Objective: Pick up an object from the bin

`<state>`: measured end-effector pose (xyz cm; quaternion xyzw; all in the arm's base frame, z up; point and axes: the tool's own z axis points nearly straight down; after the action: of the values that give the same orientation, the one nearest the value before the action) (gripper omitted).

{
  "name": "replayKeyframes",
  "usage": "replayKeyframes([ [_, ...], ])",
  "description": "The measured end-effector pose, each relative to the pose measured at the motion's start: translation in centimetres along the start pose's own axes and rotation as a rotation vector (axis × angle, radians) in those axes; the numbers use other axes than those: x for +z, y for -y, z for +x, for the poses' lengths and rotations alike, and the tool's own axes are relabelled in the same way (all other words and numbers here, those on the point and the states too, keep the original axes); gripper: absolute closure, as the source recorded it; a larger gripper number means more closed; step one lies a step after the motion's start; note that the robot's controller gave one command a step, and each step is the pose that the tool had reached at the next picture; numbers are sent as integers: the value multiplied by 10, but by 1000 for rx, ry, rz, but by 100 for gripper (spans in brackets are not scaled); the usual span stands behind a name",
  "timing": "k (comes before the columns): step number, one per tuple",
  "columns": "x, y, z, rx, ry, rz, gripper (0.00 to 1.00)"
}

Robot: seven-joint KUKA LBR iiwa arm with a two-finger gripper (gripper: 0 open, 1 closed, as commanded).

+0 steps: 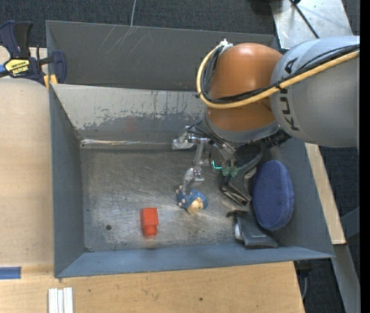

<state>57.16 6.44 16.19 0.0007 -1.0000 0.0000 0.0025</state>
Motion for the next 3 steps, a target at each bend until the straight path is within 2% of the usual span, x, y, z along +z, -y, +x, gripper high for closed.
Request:
replayKeyframes([
  [1, -94, 5, -21, -86, 18, 0, 0],
  [2, 33, -29, 44, -215, -2, 0, 0],
  [3, 60, -97, 66, -189, 2, -3, 0],
])
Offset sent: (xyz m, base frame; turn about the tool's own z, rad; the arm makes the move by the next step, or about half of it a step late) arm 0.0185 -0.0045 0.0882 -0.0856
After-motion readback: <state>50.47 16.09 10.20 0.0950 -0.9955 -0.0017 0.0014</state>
